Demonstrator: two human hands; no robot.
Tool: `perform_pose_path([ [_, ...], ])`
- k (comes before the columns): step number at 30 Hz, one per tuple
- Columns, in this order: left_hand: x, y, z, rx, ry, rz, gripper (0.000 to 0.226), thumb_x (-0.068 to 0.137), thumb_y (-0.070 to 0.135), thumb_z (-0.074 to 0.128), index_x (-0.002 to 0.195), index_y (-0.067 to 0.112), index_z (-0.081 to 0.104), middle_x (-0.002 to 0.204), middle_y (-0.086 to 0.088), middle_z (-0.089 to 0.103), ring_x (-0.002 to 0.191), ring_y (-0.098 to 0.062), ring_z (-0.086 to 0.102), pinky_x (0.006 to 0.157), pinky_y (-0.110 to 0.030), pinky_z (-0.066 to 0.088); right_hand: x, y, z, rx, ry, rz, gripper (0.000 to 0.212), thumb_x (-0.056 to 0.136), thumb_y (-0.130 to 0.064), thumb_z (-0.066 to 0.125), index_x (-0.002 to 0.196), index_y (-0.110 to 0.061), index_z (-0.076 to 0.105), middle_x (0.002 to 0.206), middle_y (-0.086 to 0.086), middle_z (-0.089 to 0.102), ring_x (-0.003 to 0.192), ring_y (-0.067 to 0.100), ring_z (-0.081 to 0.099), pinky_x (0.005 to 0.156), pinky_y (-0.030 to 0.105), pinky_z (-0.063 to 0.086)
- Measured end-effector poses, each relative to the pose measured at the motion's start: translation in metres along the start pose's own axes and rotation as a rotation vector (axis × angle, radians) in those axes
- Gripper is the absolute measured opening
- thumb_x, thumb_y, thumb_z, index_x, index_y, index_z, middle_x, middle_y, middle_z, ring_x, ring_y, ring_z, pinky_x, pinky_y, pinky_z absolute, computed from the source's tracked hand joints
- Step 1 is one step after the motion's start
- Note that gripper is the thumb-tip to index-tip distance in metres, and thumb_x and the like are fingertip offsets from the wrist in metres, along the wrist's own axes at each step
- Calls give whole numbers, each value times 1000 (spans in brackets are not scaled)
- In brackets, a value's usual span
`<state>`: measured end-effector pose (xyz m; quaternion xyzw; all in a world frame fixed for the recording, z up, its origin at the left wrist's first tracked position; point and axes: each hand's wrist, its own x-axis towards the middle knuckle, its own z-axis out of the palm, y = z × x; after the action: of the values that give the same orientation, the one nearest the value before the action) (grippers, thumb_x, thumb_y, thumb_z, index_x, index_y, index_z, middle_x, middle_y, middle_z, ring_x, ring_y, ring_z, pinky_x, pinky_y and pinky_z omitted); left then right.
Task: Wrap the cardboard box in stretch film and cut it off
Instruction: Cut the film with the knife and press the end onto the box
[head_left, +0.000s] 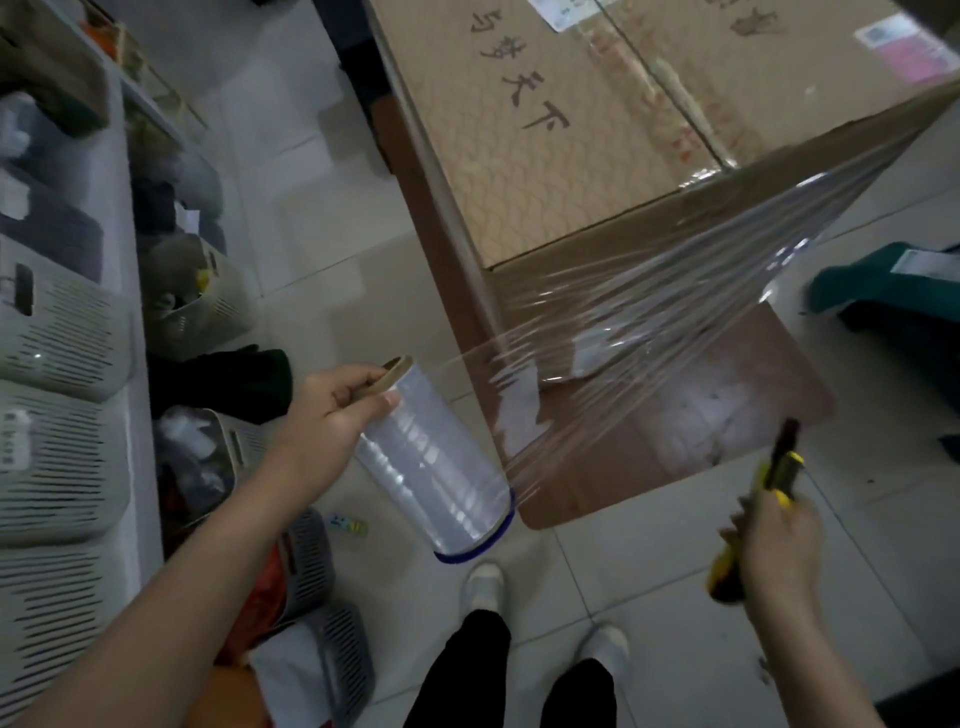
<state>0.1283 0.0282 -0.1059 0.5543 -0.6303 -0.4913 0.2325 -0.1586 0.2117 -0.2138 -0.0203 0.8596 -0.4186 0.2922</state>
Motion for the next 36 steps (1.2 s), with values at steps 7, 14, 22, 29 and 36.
perform_pose_path([
  [7,-1,2,5,9,5,4,21,75,18,58,70,-1,64,64,-19,54,59,-23,50,60,-31,36,-120,-18,-4,-436,-315,-151,61,75,-81,29,91,-35,67,51,-8,58,49,20,60,57,42,55],
  [14,-9,2,7,58,65,-19,16,73,17,56,67,7,67,60,-13,55,55,-17,49,55,-27,36,-164,-75,32,-472,-366,-1002,33,81,-34,46,112,-23,52,76,-1,68,49,20,63,35,27,38],
  [22,-10,3,8,181,147,30,19,71,20,55,60,8,64,53,-12,51,51,-20,44,50,-37,36,-155,-81,55,-683,-391,-999,28,73,-17,78,95,-15,60,61,0,62,39,21,58,40,24,23],
  [29,-9,1,11,220,189,-7,16,71,22,55,58,20,64,51,1,53,50,-10,45,50,-31,37,-154,-86,63,-758,-386,-989,24,72,-15,79,86,-14,60,56,0,58,35,22,54,44,13,-2],
  [36,-6,3,13,295,229,-12,18,72,29,54,61,21,66,57,-6,61,53,-14,52,49,-37,45,-157,-88,64,-800,-377,-971,25,68,-18,81,82,-15,60,56,-1,60,33,19,54,46,11,-5],
])
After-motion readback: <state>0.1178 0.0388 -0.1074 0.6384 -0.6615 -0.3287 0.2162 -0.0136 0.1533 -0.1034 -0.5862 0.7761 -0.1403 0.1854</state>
